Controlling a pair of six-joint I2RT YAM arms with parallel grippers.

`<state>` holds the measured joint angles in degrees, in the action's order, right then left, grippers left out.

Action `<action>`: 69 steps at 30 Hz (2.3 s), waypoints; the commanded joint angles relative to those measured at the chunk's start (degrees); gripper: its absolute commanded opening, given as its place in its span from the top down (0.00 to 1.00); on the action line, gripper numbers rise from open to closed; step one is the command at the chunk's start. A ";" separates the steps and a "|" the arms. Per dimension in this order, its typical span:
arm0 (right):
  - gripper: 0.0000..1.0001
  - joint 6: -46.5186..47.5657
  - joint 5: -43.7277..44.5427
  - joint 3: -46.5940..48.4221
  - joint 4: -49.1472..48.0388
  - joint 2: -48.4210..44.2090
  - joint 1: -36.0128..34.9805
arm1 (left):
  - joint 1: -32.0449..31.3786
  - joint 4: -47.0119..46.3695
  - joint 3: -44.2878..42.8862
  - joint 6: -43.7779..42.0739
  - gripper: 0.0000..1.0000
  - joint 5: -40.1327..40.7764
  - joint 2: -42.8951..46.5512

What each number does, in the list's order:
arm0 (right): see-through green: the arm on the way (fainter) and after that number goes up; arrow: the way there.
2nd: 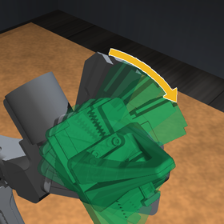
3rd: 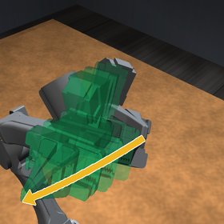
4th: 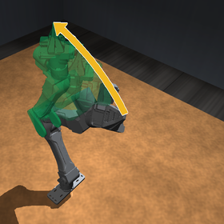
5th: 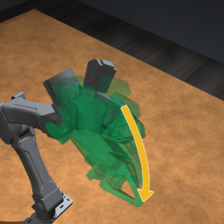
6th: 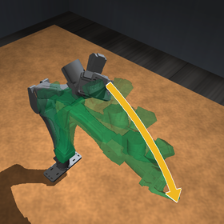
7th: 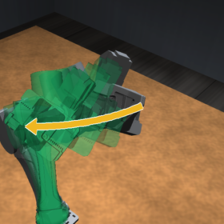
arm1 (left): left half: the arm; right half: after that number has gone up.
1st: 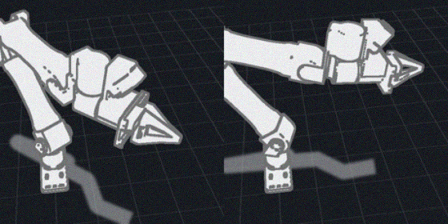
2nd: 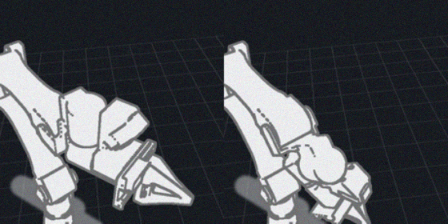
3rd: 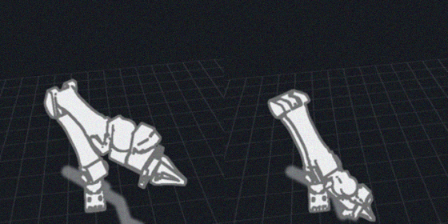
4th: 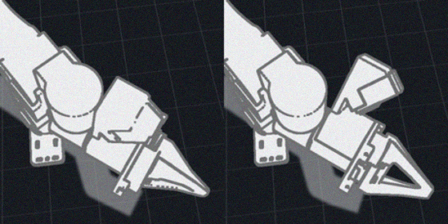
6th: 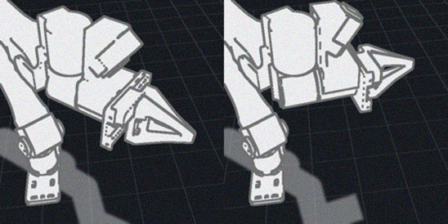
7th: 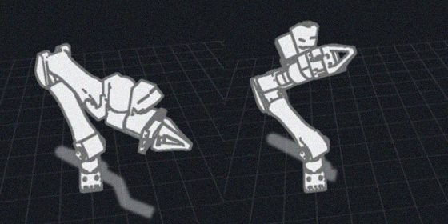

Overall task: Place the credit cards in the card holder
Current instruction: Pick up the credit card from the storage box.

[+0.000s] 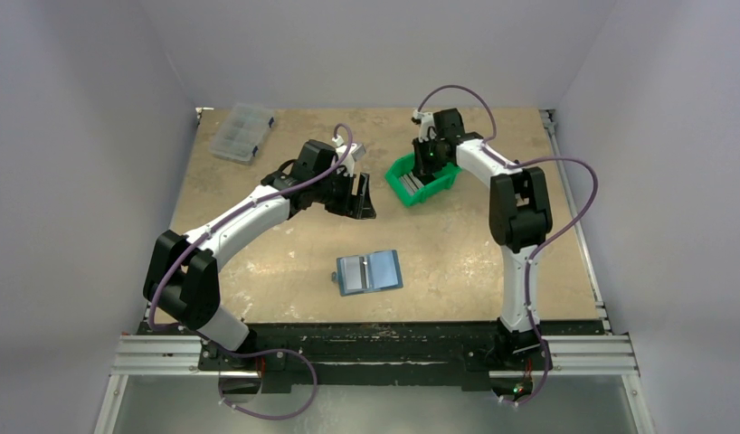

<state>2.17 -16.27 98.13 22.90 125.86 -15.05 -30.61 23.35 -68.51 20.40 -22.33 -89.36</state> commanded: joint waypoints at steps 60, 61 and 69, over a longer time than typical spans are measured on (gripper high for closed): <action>1.00 -0.28 8.13 0.62 3.09 -7.82 -0.29 | 0.10 -2.18 0.65 -0.01 0.34 -1.19 0.94; 1.00 -0.24 9.58 0.86 3.00 -8.28 -0.33 | 0.09 -2.22 0.61 -0.01 0.34 -1.12 0.93; 1.00 -5.04 16.49 -4.21 -6.25 -21.20 -0.74 | 0.12 -1.95 0.63 -0.36 0.34 0.53 -0.13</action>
<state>1.50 -4.19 97.12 24.56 117.36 -15.35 -30.61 23.22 -68.49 20.40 -22.44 -89.36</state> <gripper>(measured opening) 0.027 0.658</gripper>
